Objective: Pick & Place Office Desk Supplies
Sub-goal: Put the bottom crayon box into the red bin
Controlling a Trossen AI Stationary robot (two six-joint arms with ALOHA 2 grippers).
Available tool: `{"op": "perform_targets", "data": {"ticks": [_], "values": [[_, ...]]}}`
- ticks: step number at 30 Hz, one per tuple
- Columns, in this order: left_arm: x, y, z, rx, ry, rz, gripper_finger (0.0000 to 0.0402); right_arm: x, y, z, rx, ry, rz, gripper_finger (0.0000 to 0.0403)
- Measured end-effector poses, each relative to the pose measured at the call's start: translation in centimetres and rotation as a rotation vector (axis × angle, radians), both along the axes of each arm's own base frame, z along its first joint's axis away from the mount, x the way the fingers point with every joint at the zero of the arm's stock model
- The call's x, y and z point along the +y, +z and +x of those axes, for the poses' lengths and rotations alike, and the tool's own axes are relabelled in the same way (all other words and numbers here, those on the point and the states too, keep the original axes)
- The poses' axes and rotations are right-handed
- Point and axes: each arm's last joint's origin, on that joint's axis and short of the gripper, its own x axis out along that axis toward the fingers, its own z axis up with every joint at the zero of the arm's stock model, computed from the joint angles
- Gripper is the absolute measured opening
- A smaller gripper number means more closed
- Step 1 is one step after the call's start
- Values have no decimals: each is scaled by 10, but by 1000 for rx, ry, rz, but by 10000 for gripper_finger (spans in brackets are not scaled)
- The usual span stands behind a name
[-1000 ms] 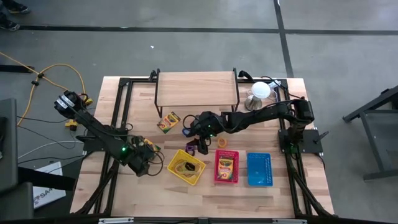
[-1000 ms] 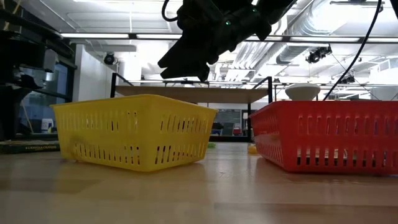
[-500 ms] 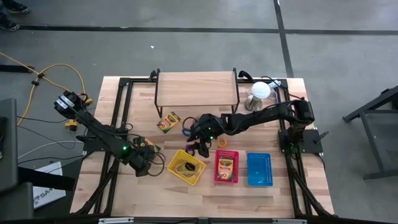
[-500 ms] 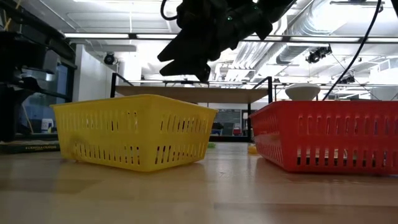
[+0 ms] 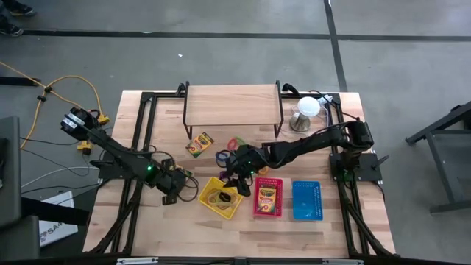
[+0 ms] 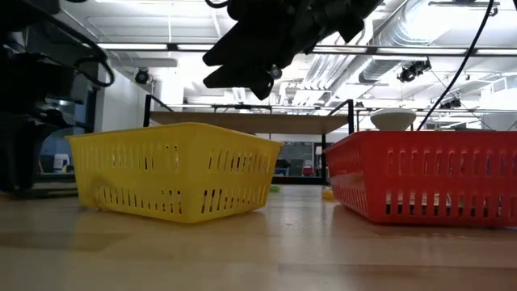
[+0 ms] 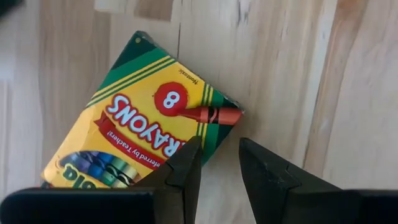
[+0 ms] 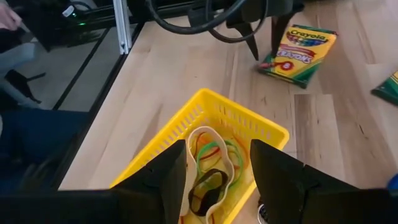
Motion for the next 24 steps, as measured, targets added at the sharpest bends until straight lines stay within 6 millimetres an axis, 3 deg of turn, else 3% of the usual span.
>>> {"op": "perform_targets", "data": {"ticks": [13, 24], "values": [[24, 1, 18, -55, -27, 28, 104, 0, 0, 0, 0, -1, 1, 167], [40, 5, 35, -168, 86, -5, 104, 0, 0, 0, 1, -1, 3, 167]]}}
